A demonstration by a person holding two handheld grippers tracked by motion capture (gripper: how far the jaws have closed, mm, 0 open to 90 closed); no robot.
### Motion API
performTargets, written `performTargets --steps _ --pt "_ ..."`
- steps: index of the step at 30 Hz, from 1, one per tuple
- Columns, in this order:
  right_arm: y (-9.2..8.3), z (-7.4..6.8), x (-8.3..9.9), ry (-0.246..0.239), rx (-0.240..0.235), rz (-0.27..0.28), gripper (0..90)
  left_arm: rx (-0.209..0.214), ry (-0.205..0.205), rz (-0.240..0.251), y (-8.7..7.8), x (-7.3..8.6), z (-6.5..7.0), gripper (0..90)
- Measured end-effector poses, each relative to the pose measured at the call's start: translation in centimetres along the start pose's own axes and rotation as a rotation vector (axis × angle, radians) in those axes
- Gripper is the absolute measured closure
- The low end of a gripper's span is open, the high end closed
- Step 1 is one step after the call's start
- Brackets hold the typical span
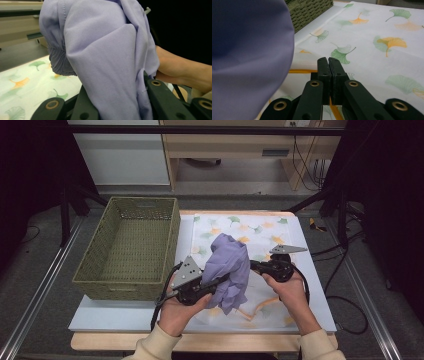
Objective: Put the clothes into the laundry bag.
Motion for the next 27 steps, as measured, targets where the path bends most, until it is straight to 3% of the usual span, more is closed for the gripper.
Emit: performTargets --steps 5,18,27 --pt "-0.2 0.1 0.0 0.006 0.001 0.007 88.8 0.021 -0.004 -0.027 0.4 1.0 0.7 73.5" --pt "-0.3 0.2 -0.2 0.005 -0.001 0.025 88.9 0.055 0.031 -0.158 3.0 5.8 2.6 73.5" --pt "-0.4 0.3 -1.0 -0.003 0.001 0.042 88.9 0.082 0.050 -0.209 4.0 7.1 3.4 73.5"
Point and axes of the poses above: each handheld gripper's, and its own axes: y roughly forward along the jaws, x roughly out of its underside, z roughly to its right, the point moved 8 cm from there along y, roughly forward along the jaws, and after that the axes turned 15 degrees about -x, right-handed, at the moved point
